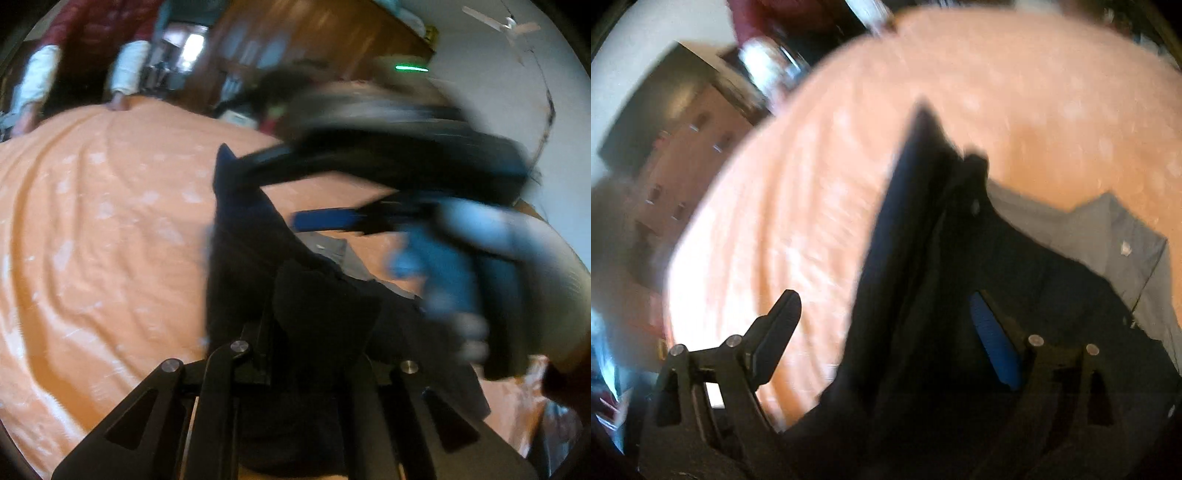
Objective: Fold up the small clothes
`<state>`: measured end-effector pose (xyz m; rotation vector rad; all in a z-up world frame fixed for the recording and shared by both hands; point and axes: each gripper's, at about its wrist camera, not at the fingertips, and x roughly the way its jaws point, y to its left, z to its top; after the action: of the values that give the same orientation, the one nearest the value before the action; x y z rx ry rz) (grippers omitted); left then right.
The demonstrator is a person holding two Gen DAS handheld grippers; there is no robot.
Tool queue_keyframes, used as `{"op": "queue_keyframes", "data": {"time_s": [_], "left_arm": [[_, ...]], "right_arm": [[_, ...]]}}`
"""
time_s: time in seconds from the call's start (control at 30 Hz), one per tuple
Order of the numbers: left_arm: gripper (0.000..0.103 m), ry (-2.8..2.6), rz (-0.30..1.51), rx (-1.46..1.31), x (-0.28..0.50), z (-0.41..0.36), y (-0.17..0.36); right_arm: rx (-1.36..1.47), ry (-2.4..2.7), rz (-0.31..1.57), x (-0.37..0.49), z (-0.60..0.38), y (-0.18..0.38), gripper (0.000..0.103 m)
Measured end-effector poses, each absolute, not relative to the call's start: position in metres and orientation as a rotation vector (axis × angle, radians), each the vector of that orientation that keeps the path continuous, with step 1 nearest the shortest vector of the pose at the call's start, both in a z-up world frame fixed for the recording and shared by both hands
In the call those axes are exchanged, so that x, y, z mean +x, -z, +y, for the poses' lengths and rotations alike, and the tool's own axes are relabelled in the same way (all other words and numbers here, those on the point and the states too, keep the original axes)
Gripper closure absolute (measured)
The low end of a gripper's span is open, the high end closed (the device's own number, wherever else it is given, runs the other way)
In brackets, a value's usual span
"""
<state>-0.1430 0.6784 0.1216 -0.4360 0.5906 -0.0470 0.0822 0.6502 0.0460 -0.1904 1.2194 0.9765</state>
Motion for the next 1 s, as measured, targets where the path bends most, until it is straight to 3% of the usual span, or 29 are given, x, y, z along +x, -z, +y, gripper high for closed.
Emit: {"op": "queue_keyframes", "data": {"time_s": [0.03,0.07,0.13,0.17,0.33,0.53,0.63,0.8,0.87,1.0], "left_arm": [[0.093,0.058,0.592,-0.425,-0.14,0.673,-0.122],[0.093,0.073,0.596,-0.413,-0.137,0.668,-0.123],[0.092,0.114,0.614,-0.403,-0.132,0.655,-0.121],[0.092,0.143,0.621,-0.393,-0.127,0.646,-0.122],[0.092,0.392,0.658,-0.345,-0.099,0.571,-0.13],[0.091,0.636,0.795,-0.321,-0.06,0.444,-0.105],[0.091,0.663,0.867,-0.302,-0.054,0.403,-0.088],[0.077,0.628,0.986,-0.202,-0.04,0.359,-0.058],[0.075,0.626,1.007,-0.184,-0.039,0.354,-0.056],[0.074,0.684,0.996,-0.138,-0.071,0.362,-0.084]], "right_arm": [[-0.205,-0.945,1.247,0.089,0.649,-0.03,0.02],[-0.189,-0.941,1.258,0.093,0.645,-0.021,0.051],[-0.028,-0.981,1.249,0.099,0.615,-0.015,0.082],[0.044,-0.971,1.206,0.095,0.586,-0.018,0.087],[0.258,-0.894,1.081,0.088,0.436,-0.032,0.089],[0.431,-0.779,1.145,0.095,0.297,0.014,0.09],[0.512,-0.782,1.199,0.103,0.272,0.043,0.089],[0.547,-0.815,1.223,0.108,0.262,0.071,0.091],[0.593,-0.829,1.224,0.103,0.257,0.074,0.088],[0.622,-0.823,1.25,0.076,0.24,0.058,0.063]]}}
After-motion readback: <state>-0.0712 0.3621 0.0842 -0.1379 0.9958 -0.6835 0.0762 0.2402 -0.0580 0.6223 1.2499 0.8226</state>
